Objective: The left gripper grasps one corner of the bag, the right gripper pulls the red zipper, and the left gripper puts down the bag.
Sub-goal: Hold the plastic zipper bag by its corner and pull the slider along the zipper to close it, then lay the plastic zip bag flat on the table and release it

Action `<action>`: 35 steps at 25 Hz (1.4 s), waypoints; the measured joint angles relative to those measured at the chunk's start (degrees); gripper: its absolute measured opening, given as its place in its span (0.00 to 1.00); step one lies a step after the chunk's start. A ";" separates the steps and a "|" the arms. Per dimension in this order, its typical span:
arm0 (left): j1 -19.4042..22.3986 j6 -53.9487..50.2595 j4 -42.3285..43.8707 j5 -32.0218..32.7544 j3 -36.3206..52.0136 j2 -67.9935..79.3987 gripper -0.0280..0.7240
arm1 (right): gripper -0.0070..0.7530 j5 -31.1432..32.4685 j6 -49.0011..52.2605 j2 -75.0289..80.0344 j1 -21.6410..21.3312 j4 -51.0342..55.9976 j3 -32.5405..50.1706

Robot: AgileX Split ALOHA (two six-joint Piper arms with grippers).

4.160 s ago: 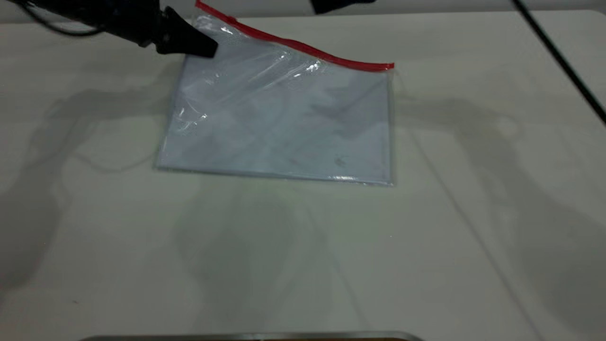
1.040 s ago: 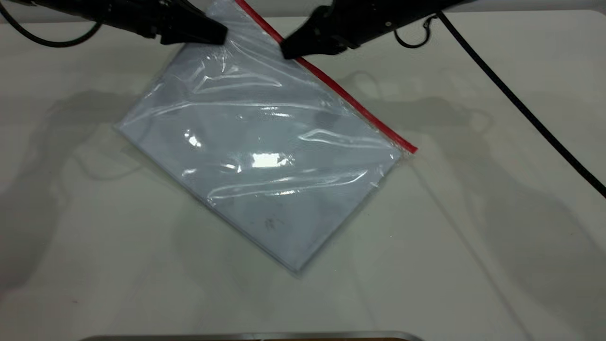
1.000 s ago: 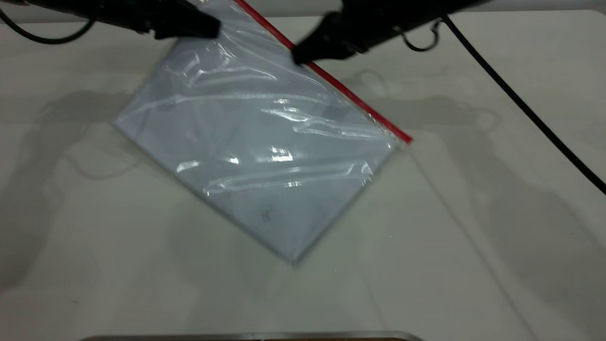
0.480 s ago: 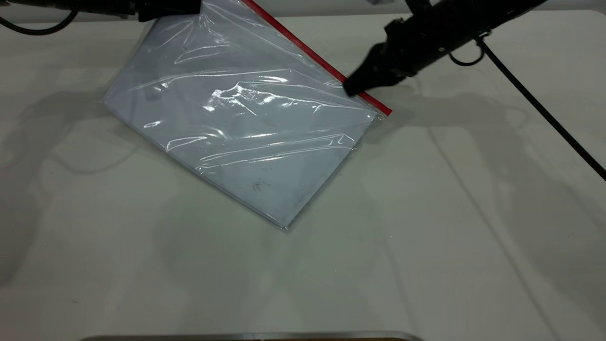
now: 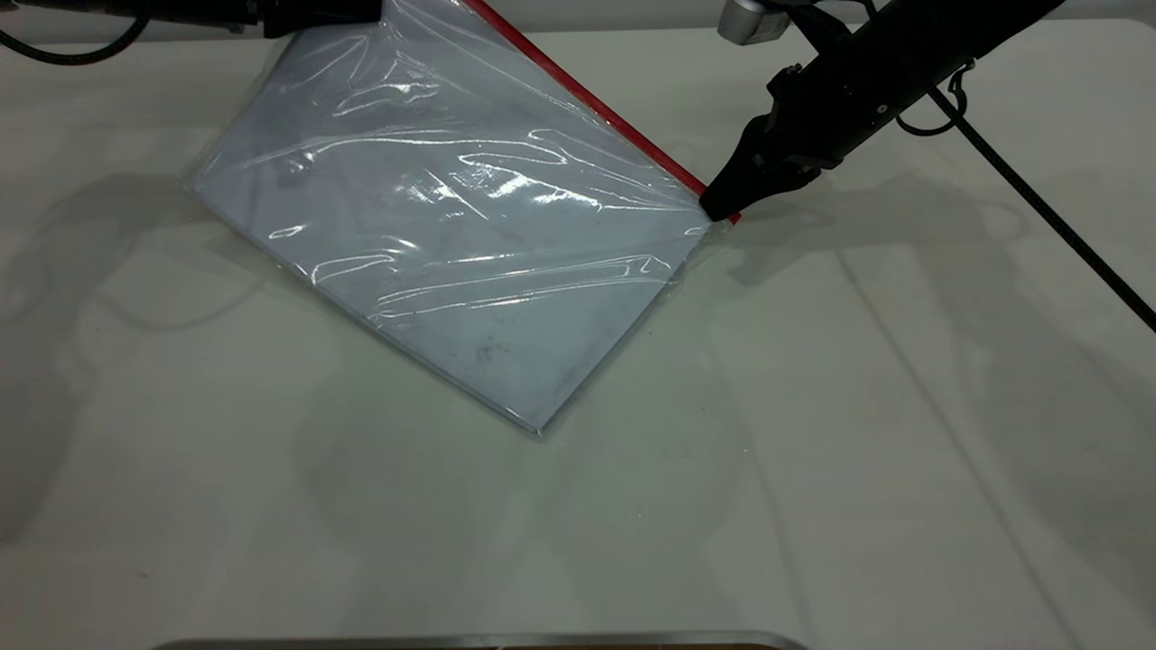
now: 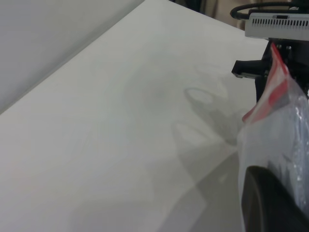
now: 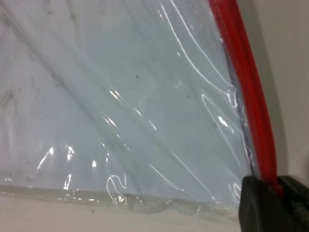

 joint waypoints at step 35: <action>-9.95 -23.30 6.79 -11.85 0.00 3.73 0.34 | 0.53 20.59 17.96 -23.30 1.25 1.24 -6.09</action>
